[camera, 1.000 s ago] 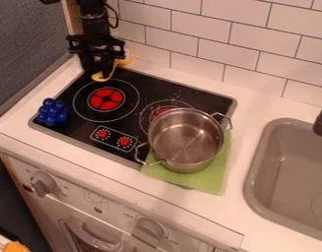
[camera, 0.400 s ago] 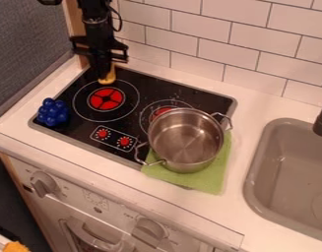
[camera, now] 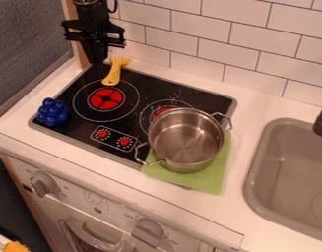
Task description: Moved the yellow brush to the lower right of the burner
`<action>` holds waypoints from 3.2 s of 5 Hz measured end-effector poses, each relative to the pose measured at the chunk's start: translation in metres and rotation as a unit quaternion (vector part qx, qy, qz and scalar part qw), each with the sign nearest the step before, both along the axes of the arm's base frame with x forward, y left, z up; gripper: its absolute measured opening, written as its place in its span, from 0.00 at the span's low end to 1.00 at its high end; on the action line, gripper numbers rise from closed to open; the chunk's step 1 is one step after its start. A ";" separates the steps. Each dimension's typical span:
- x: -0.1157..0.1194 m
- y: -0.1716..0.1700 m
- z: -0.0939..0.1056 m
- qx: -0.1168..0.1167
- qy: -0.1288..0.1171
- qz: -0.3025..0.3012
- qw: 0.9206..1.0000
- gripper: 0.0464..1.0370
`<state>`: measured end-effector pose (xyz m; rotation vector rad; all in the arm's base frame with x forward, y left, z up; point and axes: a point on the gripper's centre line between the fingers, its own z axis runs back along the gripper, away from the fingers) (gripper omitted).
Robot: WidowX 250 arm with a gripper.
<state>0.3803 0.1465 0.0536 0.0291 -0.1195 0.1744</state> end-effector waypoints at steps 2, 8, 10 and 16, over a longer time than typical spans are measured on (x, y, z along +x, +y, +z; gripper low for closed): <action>0.019 -0.001 -0.011 0.006 0.011 0.000 1.000 0.74; 0.043 -0.004 -0.044 0.016 0.029 -0.011 0.999 0.31; 0.032 -0.038 -0.005 0.005 -0.014 -0.028 0.999 0.29; 0.027 -0.178 -0.005 0.006 0.009 -0.114 0.993 0.69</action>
